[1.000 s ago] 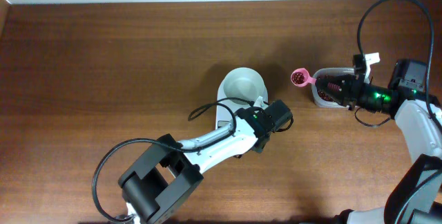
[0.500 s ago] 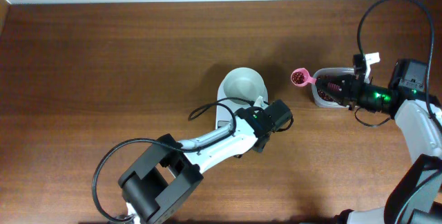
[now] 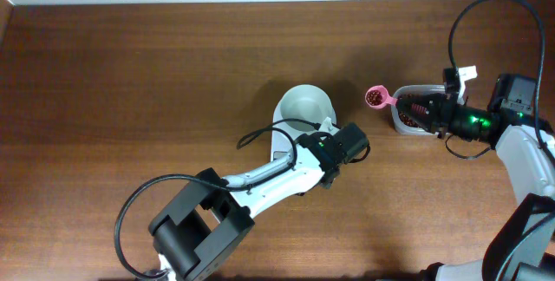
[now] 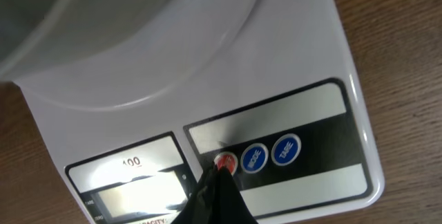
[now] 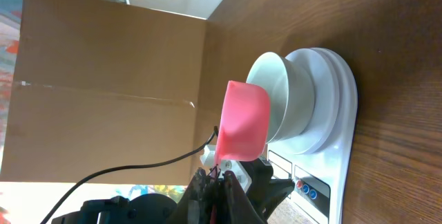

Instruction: Scoop and weigh 50g on scale

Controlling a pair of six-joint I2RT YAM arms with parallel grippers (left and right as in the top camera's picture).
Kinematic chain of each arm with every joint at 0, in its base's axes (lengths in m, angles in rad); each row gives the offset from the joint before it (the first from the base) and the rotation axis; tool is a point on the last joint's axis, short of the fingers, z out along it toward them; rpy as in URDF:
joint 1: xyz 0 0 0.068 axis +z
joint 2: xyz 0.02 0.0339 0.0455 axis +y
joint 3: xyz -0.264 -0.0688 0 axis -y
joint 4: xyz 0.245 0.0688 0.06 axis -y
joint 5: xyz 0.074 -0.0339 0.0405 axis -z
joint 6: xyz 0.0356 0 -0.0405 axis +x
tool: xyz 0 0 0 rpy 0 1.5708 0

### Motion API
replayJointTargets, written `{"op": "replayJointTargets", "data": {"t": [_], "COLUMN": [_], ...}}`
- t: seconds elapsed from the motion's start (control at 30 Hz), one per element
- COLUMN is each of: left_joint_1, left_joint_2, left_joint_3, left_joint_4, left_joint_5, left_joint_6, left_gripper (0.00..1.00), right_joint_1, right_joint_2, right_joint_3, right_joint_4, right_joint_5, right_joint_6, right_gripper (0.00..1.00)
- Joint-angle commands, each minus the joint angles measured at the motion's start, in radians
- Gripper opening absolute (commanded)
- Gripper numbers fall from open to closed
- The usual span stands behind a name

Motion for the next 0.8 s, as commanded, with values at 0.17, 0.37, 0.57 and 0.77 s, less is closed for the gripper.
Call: {"op": "replayJointTargets", "data": {"t": [0.17, 0.37, 0.57, 0.77], "left_joint_1": [0.0, 0.0, 0.0, 0.0], "left_joint_2": [0.013, 0.024, 0.029, 0.04], "left_joint_3": [0.016, 0.016, 0.016, 0.016], "left_joint_4": [0.021, 0.021, 0.023, 0.028], "left_joint_5": [-0.039, -0.038, -0.037, -0.041], "left_joint_6": [0.002, 0.002, 0.01, 0.018], "left_gripper": [0.0, 0.0, 0.0, 0.0], "right_joint_1": [0.007, 0.007, 0.007, 0.007], "right_joint_2": [0.005, 0.005, 0.005, 0.005], "right_joint_3": [-0.009, -0.009, -0.009, -0.009], "right_joint_4": [0.003, 0.004, 0.004, 0.004], "right_joint_5": [0.003, 0.003, 0.003, 0.003], "right_joint_6": [-0.009, -0.008, -0.008, -0.008], "right_gripper": [0.04, 0.04, 0.04, 0.04]}}
